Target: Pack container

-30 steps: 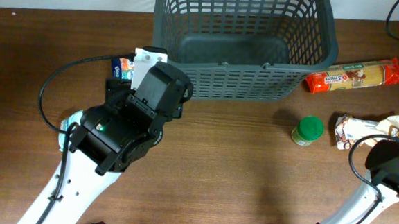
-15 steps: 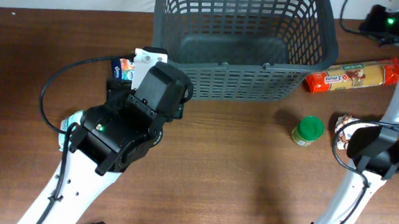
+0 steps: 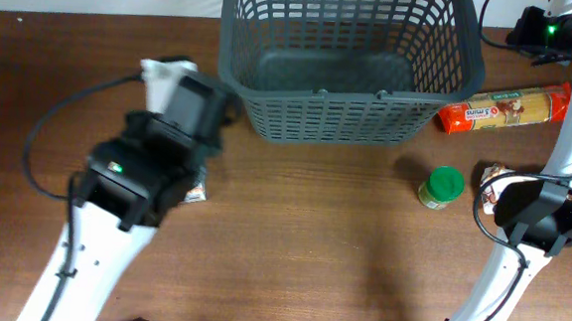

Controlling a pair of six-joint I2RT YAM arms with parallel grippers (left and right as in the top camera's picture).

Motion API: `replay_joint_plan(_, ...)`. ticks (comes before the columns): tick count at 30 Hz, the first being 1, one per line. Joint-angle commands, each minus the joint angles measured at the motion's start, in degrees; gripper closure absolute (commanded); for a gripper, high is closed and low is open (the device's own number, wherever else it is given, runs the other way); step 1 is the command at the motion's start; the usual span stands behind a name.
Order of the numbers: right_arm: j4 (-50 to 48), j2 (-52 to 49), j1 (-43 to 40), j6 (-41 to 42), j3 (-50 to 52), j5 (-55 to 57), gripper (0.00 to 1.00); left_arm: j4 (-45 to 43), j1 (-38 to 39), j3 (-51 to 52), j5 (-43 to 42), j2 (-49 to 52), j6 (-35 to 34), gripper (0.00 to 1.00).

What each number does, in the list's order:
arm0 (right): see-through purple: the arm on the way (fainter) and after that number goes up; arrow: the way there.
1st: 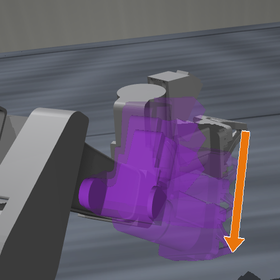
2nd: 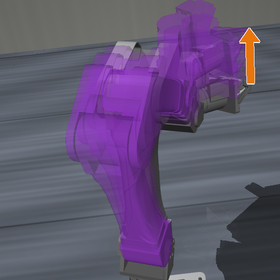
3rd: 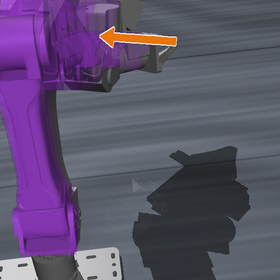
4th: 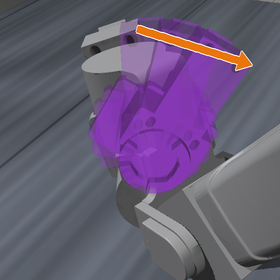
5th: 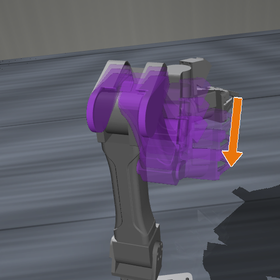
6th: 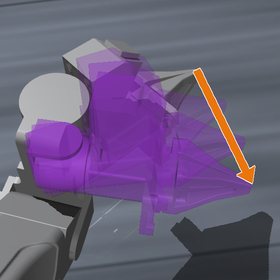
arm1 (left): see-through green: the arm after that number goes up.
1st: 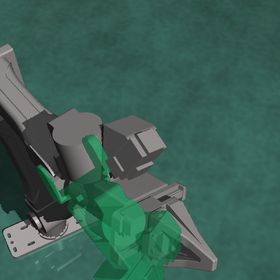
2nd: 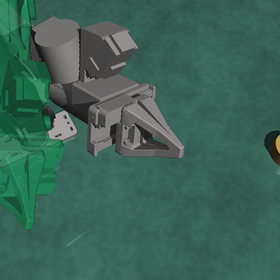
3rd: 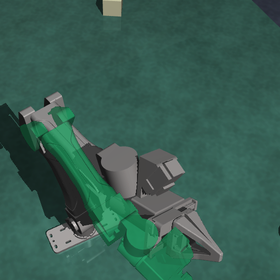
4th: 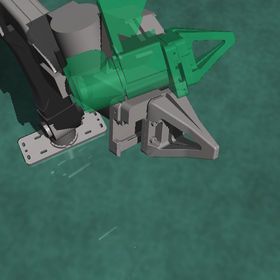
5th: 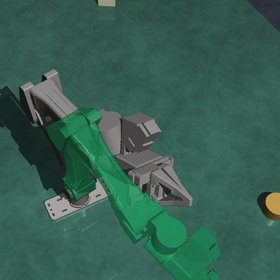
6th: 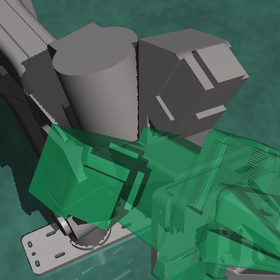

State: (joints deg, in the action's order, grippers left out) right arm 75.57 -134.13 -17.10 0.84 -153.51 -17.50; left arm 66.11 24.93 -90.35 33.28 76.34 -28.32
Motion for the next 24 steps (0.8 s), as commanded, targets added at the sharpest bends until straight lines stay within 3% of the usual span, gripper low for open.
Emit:
replay_joint_plan(1, 0.31, -0.42, -0.04, -0.17, 0.00, -0.52, 0.96, -1.16, -6.54, -0.90, -0.09, -0.39, -2.10, 0.40)
replay_joint_plan(4, 0.50, -0.42, -0.04, -0.17, 0.00, -0.52, 0.96, -3.19, -11.17, -0.90, -2.32, 0.57, -2.05, 0.59)
replay_joint_plan(8, 0.72, -0.42, -0.02, -0.42, 0.00, -0.57, 0.96, -4.63, -14.51, -0.90, -5.55, 3.15, -1.86, 0.66)
replay_joint_plan(10, 0.87, -0.42, -0.04, -0.85, 0.00, -1.44, 0.96, -4.66, -14.73, -0.90, -5.64, 5.27, -1.84, 0.80)
replay_joint_plan(16, 0.92, -0.42, 0.24, -1.42, 0.00, -3.67, 0.96, -5.33, -14.71, -0.90, -5.95, 10.40, -1.86, 0.83)
replay_joint_plan(18, 0.94, -0.42, 0.59, -1.44, 0.00, -4.44, 0.96, -5.68, -14.73, -0.90, -6.56, 11.72, -1.86, 0.97)
replay_joint_plan(19, 0.94, -0.42, 0.76, -1.44, 0.00, -4.59, 0.96, -5.99, -14.71, -0.90, -6.62, 12.17, -1.86, 0.98)
replay_joint_plan(24, 0.98, -0.42, 1.97, -2.01, 0.00, -4.39, 0.96, -9.16, -14.88, -0.90, -6.82, 13.84, -1.86, 0.98)
